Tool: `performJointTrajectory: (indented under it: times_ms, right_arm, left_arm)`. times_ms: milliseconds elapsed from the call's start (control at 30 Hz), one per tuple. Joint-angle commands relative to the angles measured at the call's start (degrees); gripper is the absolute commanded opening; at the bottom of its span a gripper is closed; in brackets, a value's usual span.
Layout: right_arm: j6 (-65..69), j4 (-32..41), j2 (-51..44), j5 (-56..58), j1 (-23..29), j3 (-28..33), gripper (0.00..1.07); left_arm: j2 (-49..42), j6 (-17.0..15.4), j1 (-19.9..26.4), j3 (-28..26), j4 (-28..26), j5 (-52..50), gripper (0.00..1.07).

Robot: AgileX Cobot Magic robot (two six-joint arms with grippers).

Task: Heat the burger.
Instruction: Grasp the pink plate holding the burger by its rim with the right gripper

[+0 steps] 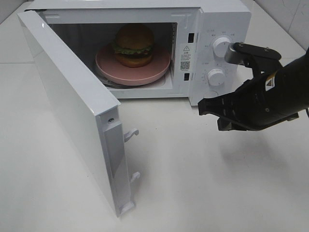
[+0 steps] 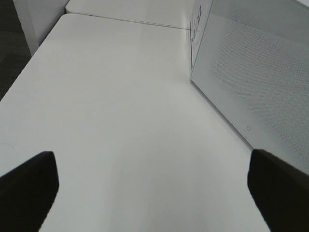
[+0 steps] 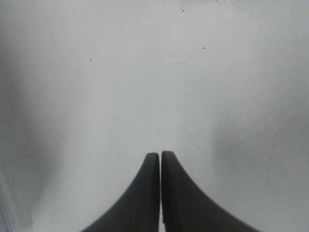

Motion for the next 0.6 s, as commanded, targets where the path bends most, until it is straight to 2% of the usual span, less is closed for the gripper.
performJointTrajectory:
  times_ms: [33,167,200,300,367,400,467,500,533,600]
  right_arm:
    - [-4.2,-0.6,-0.6,2.9,-0.1,-1.4,0.02]
    - [-15.4,-0.7,-0.6,9.4,-0.1,-4.8,0.02]
    - [-22.4,-0.7,-0.6,11.2,-0.1,-5.8,0.02]
    - [-25.4,-0.7,-0.6,11.7,-0.1,-6.2,0.02]
    - [-39.6,-0.7,-0.6,12.1,-0.1,-7.4,0.02]
    - [-39.6,-0.7,-0.6,12.1,-0.1,-7.4,0.02]
    - [-51.7,-0.7,-0.8,11.7,-0.1,-7.7,0.02]
    - [-51.7,-0.7,-0.8,11.7,-0.1,-7.7,0.02]
    - [-59.2,-0.7,-0.9,11.6,-0.1,-7.7,0.03]
    - [-63.1,-0.7,-0.9,11.6,-0.1,-7.7,0.03]
  left_arm:
    - [-0.5,-0.3,0.2,-0.1,0.0,0.1,1.00]
    - [-0.5,-0.3,0.2,-0.1,0.0,0.1,1.00]
    - [-0.5,-0.3,0.2,-0.1,0.0,0.1,1.00]
    - [-0.5,-0.3,0.2,-0.1,0.0,0.1,1.00]
    - [-0.5,-0.3,0.2,-0.1,0.0,0.1,1.00]
    - [-0.5,-0.3,0.2,-0.1,0.0,0.1,1.00]
    - [-0.5,-0.3,0.2,-0.1,0.0,0.1,1.00]
    - [-0.5,-0.3,0.2,-0.1,0.0,0.1,1.00]
    - [-0.5,-0.3,0.2,-0.1,0.0,0.1,1.00]
    - [-0.5,-0.3,0.2,-0.1,0.0,0.1,1.00]
